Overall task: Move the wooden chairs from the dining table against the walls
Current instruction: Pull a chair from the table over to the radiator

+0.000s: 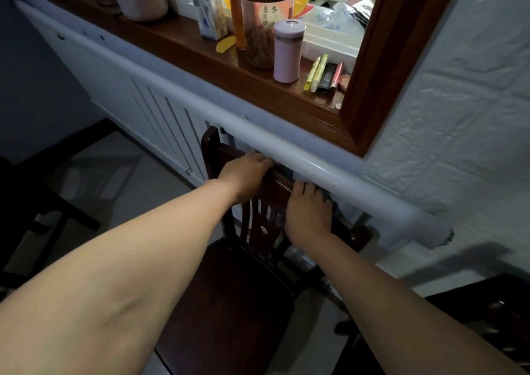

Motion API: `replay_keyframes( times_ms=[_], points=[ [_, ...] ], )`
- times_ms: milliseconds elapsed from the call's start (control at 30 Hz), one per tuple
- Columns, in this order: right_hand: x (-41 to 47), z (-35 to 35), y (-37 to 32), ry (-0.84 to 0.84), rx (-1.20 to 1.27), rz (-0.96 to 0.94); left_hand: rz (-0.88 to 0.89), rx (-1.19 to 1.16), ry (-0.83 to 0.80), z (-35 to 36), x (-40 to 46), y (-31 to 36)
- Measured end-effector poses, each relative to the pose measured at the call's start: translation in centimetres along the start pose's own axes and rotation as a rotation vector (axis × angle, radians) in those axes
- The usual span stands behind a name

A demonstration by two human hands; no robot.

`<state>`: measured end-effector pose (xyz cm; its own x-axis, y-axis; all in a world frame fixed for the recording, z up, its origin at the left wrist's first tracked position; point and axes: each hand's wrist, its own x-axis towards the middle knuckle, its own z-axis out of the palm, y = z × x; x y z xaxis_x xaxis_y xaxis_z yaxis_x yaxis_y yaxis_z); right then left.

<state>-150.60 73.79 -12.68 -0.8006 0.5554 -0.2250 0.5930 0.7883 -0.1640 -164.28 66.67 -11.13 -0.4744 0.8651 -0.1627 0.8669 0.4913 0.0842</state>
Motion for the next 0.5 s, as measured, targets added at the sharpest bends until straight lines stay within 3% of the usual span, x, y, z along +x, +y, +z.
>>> replay_keyframes(
  times_ms=[300,500],
  points=[
    [-1.7,0.2,-1.7,0.036,-0.014,-0.173,-0.032,0.096,-0.156,-0.7,-3.7,-0.9],
    [-2.4,-0.4,-4.1,-0.005,0.02,-0.206,-0.15,0.121,-0.274,-1.6,-8.1,-3.5]
  ],
)
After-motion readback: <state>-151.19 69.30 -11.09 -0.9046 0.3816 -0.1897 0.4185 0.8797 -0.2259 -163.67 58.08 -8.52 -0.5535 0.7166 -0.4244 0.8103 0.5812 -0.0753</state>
